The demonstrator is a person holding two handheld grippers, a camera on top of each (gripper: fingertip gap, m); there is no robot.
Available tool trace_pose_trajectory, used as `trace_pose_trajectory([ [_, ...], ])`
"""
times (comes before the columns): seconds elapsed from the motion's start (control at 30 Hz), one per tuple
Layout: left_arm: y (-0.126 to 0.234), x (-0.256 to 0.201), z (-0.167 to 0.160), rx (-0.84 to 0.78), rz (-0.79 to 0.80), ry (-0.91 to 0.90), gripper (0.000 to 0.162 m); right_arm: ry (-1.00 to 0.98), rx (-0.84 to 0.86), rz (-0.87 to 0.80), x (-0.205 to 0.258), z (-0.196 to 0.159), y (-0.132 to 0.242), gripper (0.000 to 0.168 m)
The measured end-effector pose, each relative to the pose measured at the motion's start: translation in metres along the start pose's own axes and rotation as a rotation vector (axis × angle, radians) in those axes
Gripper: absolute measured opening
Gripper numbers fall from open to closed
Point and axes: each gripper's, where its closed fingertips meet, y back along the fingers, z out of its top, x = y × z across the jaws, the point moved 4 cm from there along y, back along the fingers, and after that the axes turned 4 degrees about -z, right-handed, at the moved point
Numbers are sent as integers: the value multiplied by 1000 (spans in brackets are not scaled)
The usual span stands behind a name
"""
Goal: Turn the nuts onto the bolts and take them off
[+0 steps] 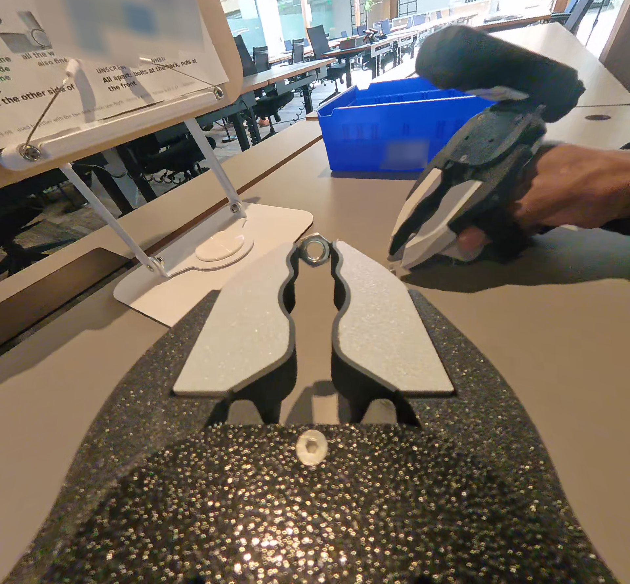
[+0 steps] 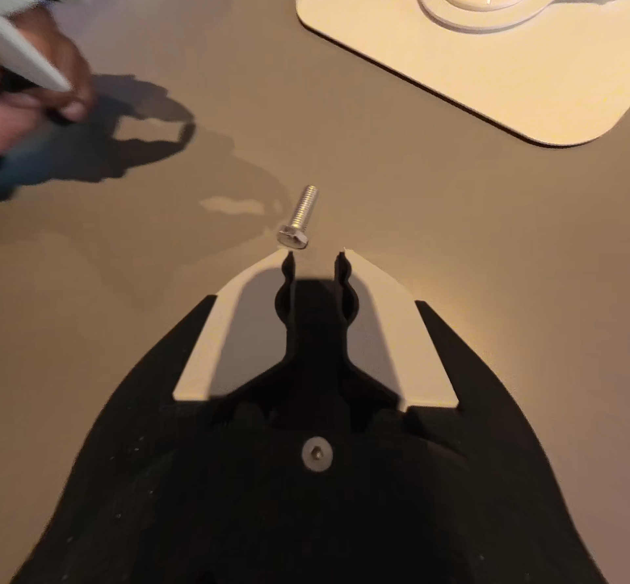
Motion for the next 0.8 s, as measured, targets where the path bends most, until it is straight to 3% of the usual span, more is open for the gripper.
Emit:
trace_pose_trajectory([
  [0.13,1,1,1,-2,0,3,17,-92,-51,99,8,1,8,32],
  [0.4,-1,-1,-1,13,-2,-14,17,-70,17,-91,14,2,-9,31],
  [0.8,0,0,0,15,-4,-10,17,-6,33,-120,20,3,-15,19],
])
